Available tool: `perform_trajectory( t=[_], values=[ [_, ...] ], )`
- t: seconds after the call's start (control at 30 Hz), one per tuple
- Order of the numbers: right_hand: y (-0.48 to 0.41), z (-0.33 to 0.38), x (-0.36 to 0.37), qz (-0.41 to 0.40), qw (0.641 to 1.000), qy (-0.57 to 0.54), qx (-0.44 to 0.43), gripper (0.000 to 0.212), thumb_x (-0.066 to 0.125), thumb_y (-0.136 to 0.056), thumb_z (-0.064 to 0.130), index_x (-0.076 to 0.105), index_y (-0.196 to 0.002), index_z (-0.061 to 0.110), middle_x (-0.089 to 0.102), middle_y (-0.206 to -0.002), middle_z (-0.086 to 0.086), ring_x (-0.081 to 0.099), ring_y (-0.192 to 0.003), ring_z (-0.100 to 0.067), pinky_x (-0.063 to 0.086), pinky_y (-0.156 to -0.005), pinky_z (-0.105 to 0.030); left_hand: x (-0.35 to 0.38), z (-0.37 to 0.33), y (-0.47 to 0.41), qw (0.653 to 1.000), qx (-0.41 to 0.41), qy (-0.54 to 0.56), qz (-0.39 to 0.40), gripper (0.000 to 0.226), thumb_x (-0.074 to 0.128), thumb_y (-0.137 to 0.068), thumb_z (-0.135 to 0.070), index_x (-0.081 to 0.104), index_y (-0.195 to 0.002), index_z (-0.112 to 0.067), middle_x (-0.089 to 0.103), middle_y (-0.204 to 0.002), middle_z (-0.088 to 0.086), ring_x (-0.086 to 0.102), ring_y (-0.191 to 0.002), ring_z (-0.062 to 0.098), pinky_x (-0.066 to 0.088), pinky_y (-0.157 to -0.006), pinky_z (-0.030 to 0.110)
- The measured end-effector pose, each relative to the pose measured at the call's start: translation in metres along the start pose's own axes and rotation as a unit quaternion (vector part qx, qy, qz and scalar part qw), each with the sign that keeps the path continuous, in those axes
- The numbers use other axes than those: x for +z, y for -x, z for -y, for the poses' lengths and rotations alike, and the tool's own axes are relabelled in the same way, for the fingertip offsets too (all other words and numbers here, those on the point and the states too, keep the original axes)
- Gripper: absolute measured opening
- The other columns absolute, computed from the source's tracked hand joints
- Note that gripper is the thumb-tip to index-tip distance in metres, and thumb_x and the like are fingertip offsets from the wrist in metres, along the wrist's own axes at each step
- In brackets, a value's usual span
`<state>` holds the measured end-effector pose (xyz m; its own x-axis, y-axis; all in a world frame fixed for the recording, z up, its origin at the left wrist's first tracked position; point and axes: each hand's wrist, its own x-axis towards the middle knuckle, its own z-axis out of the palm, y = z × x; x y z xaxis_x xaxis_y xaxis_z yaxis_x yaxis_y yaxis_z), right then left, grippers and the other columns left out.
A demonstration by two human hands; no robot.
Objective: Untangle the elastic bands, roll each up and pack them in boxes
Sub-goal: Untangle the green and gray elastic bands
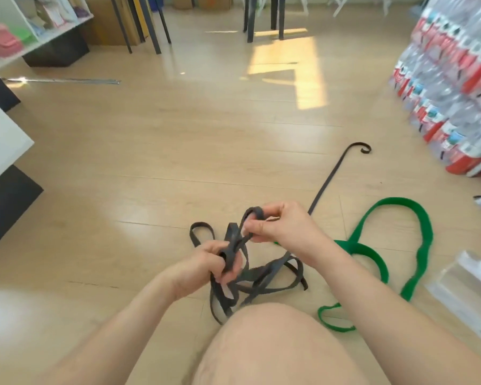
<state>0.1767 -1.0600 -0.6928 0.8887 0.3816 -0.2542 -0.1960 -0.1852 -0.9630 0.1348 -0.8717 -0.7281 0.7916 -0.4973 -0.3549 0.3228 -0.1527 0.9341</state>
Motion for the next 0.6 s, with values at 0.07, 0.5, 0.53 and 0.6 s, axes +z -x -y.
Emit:
perform_trajectory(
  t=[0.07, 0.5, 0.53, 0.6],
  values=[
    [-0.001, -0.033, -0.02, -0.078, 0.991, -0.069, 0.084, 0.016, 0.075, -0.082, 0.016, 0.069, -0.095, 0.009, 0.069, -0.095, -0.005, 0.069, -0.092, -0.018, 0.059, -0.078, -0.033, -0.013, -0.001, 0.0, 0.994, 0.034, 0.039, -0.095, 0.015, 0.038, -0.044, -0.004, 0.044, -0.057, -0.007, 0.034, -0.053, 0.006, 0.031, -0.05, 0.017, 0.029, -0.058, 0.029],
    [-0.024, -0.188, -0.021, -0.048, 0.915, 0.333, 0.224, 0.073, 0.05, -0.09, 0.017, 0.016, -0.152, 0.034, 0.029, -0.155, -0.007, 0.025, -0.141, -0.03, 0.025, -0.116, -0.039, -0.009, 0.079, -0.084, 0.728, -0.196, -0.651, -0.093, 0.058, 0.052, -0.086, -0.018, 0.029, -0.14, -0.017, 0.044, -0.134, 0.007, 0.049, -0.112, 0.029, 0.05, -0.086, 0.042],
    [-0.022, -0.193, -0.029, -0.059, 0.895, 0.384, 0.221, 0.073, 0.048, -0.09, 0.017, 0.014, -0.152, 0.035, 0.025, -0.156, -0.007, 0.019, -0.143, -0.031, 0.02, -0.117, -0.041, 0.003, 0.082, -0.104, 0.73, -0.134, -0.661, -0.107, 0.048, 0.05, -0.087, -0.018, 0.039, -0.134, -0.019, 0.046, -0.132, 0.007, 0.048, -0.113, 0.028, 0.049, -0.087, 0.043],
    [-0.017, -0.195, -0.052, -0.091, 0.862, 0.448, 0.221, 0.072, 0.047, -0.092, 0.018, 0.011, -0.152, 0.036, 0.013, -0.16, -0.006, 0.006, -0.146, -0.03, 0.018, -0.118, -0.045, 0.025, 0.093, -0.147, 0.788, -0.066, -0.606, -0.087, 0.04, 0.043, -0.091, -0.02, 0.049, -0.13, -0.027, 0.044, -0.136, 0.008, 0.038, -0.123, 0.029, 0.042, -0.098, 0.045]
  ],
)
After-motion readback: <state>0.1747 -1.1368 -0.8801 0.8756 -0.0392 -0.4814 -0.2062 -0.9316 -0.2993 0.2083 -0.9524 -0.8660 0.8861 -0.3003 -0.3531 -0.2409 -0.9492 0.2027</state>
